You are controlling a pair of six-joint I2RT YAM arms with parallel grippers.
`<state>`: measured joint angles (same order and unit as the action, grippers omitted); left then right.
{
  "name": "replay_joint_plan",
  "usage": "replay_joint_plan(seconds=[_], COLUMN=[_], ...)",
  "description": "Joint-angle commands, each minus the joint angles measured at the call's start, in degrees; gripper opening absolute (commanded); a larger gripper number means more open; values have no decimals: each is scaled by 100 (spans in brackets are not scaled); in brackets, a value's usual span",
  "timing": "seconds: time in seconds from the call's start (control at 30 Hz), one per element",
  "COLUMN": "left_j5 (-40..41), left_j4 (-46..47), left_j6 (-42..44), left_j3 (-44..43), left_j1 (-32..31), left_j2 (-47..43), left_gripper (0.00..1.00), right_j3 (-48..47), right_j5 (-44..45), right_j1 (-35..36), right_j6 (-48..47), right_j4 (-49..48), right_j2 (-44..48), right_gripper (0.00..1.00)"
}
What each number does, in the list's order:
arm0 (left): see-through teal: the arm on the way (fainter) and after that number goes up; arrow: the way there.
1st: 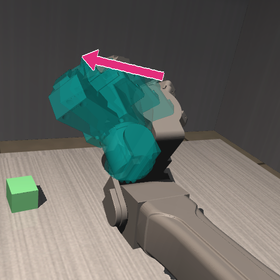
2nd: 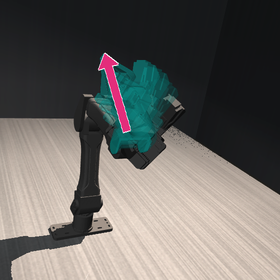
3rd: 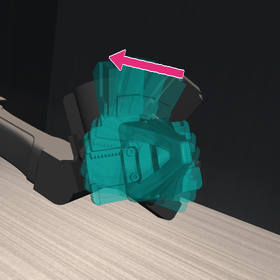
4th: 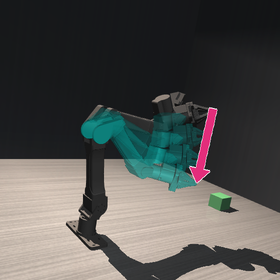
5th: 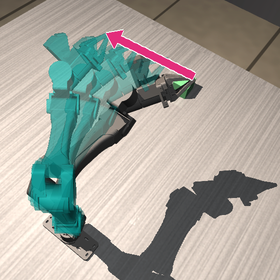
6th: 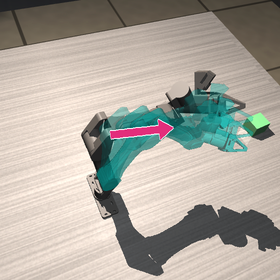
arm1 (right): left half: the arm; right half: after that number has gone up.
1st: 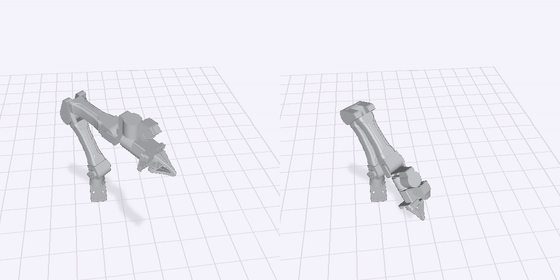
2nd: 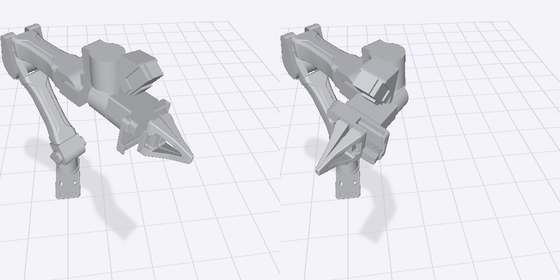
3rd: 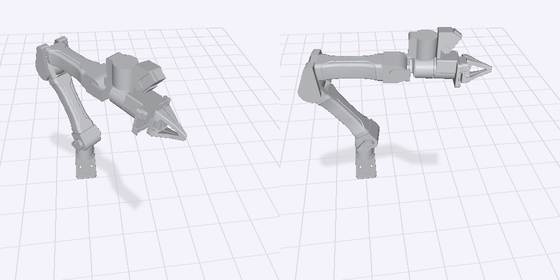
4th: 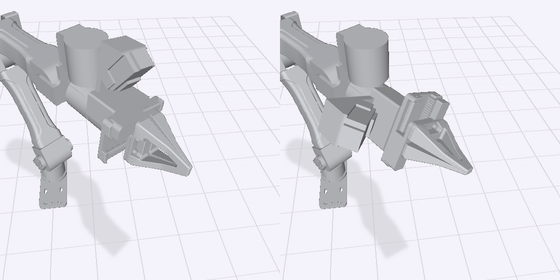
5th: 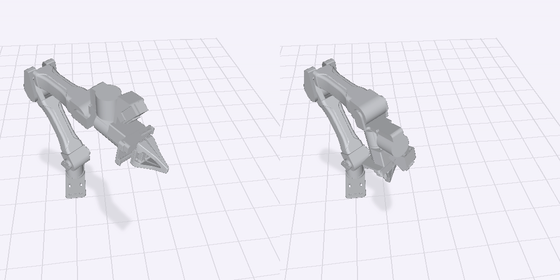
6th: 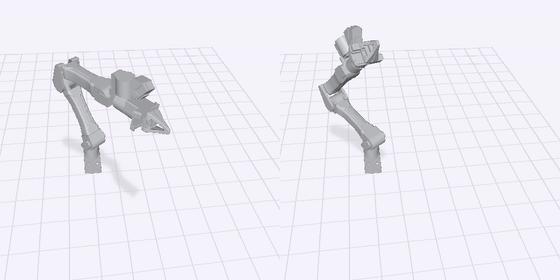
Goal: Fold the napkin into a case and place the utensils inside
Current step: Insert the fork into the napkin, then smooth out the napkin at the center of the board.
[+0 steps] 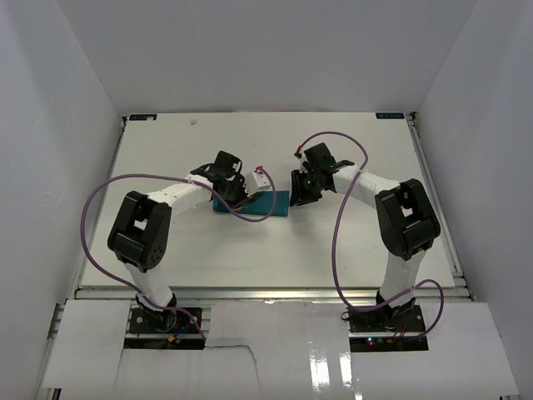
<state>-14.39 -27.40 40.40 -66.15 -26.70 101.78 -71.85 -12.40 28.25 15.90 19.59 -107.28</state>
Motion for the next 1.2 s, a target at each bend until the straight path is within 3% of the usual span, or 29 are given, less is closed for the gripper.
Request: replay_joint_plan(seconds=[0.0,0.03,0.13,0.33,0.43,0.47,0.53,0.57,0.7,0.77,0.8,0.93,1.17], left_j5=[32,129,533,1533,2824,3263,3416,3312,2514,2074,1907,1686,1170], left_j4=[76,138,367,726,1113,1035,938,929,1070,1079,1026,1437,1631], left_j6=[-198,-278,-655,-1840,-3043,-3795,-4590,-5238,-6210,-6447,-6657,-6827,-6932], left_j3=[-292,-546,-1108,-2945,-3246,-3255,-2932,-2712,-1343,-1024,-927,-418,-259], left_j1=[24,24,24,24,33,51,165,217,656,893,1077,1246,1404], left_j2=[-378,-334,-141,553,536,493,238,116,-333,-325,-282,-176,-26], left_gripper=[7,7,30,36,35,34,33,32,20,5,2,0,0], right_j3=[-267,-355,-496,-891,-1023,-1058,-1111,-1129,-1147,-1146,-1155,-1252,-1182], right_j5=[-183,-218,-350,-579,-693,-702,-658,-597,-518,-368,-351,-394,-70], right_j1=[-13,-4,-4,57,207,233,321,339,357,348,348,357,313], right_j6=[-78,-104,-131,-140,-79,-70,-78,-113,-298,-377,-386,-421,-439], right_j4=[-8,-34,-70,-281,-395,-395,-439,-430,-307,-334,-333,-325,-254], right_j2=[155,155,182,24,-152,-231,-284,-328,-398,-451,-477,-714,-750], right_gripper=[36,35,34,29,27,27,26,26,24,24,24,22,20])
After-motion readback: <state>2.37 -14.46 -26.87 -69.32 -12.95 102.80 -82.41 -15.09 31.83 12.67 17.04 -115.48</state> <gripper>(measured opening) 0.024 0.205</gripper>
